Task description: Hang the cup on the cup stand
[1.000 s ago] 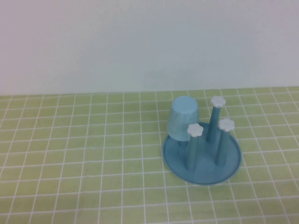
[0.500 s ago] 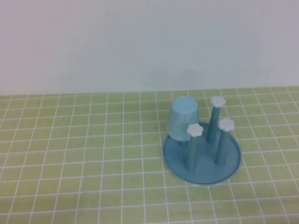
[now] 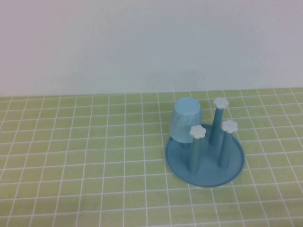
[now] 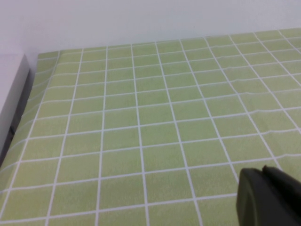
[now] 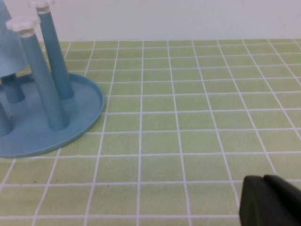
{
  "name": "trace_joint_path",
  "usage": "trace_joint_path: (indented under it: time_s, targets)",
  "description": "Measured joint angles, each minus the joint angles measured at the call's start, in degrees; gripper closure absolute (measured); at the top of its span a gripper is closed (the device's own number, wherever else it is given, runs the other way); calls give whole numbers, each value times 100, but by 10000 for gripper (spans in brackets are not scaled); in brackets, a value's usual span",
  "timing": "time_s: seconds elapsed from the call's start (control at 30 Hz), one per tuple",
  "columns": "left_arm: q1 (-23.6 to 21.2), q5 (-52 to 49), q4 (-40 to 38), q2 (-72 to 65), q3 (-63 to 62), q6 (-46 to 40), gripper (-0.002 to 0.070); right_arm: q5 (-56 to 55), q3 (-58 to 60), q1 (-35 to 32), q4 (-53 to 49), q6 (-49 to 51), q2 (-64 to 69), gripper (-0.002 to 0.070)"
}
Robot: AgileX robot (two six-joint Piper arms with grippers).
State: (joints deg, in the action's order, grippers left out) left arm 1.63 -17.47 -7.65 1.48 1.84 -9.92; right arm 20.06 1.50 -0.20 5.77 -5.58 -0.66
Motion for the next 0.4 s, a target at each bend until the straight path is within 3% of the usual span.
trace_joint_path:
  time_s: [0.4]
  targets:
    - [0,0,0,0,0,0,675,10,0,527,-10,0,0,678]
